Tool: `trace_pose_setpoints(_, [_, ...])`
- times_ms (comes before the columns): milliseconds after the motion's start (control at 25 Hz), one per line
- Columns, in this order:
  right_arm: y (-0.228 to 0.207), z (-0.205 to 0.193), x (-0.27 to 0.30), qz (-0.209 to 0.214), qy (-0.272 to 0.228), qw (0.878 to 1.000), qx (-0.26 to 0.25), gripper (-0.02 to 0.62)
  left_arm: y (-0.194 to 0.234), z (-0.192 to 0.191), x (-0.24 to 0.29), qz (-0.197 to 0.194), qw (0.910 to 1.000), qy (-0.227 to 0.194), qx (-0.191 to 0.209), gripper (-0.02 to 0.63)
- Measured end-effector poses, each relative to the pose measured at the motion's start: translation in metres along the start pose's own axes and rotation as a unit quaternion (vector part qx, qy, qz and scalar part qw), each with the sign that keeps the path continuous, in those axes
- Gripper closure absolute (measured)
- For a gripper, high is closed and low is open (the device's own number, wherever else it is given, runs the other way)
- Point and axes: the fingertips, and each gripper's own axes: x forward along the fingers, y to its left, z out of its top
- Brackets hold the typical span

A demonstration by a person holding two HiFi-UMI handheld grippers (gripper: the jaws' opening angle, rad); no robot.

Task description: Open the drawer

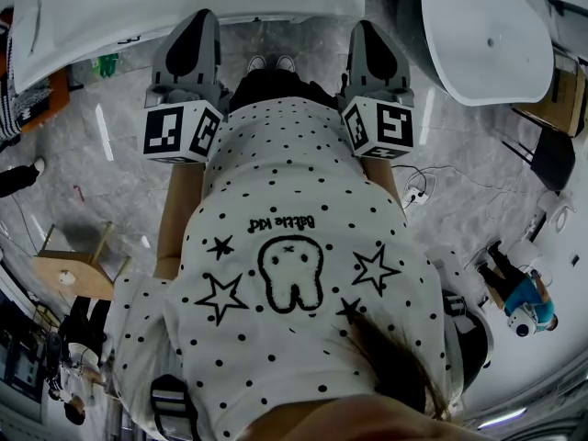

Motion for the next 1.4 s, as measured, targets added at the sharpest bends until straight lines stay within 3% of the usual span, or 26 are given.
trace_pose_setpoints(760, [-0.009,0.008,-0.001,-0.009,-0.006,1.0,-0.009,0.581,0.019,-0.03,-0.002,0.023,0.9983,0.05,0.016,0.601])
trace_pose_setpoints(1200, [-0.009,0.007,-0.004,-0.006,0.0,1.0,-0.02,0.581,0.028,-0.085,-0.003,0.014,0.9919,0.126,0.011,0.6])
trace_pose_setpoints(1400, [-0.008,0.006,-0.005,-0.005,0.002,1.0,-0.022,0.581,0.03,-0.098,-0.003,0.012,0.9898,0.142,0.01,0.6])
